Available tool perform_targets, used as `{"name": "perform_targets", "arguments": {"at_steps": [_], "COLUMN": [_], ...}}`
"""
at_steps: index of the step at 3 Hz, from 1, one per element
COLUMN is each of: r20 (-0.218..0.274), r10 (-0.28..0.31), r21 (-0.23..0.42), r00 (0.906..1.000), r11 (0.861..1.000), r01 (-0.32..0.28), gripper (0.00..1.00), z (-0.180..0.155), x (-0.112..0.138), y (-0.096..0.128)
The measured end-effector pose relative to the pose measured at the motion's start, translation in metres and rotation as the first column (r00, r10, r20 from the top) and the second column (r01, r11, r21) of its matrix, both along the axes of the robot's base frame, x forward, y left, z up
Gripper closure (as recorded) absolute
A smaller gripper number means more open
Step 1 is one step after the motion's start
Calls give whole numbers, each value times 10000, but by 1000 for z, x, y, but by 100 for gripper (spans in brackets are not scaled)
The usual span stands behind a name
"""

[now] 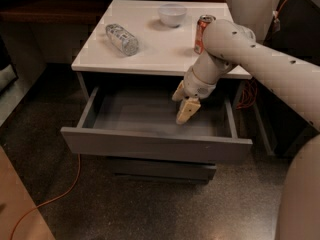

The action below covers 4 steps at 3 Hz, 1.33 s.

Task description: Open top drawer

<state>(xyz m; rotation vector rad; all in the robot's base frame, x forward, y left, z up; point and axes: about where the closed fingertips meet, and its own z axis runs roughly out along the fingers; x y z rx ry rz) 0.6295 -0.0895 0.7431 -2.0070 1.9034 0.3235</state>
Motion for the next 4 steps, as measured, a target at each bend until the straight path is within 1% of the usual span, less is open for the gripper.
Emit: {"name": "perform_targets", "arguments": {"at_steps": [1,2,3,4], "r20": [-199,-325,-520,-596], "r10": [-113,-171,-283,-479], "r21": [14,-144,-330,-459], "r00": [9997,9993,9982,9971], "r11": [9999,9998,9991,9979], "r01": [113,166,266,452], "gripper": [59,82,100,100], "z": [-16,-42,-71,-93], "x": [16,25,26,22], "y": [-1,1,3,12]}}
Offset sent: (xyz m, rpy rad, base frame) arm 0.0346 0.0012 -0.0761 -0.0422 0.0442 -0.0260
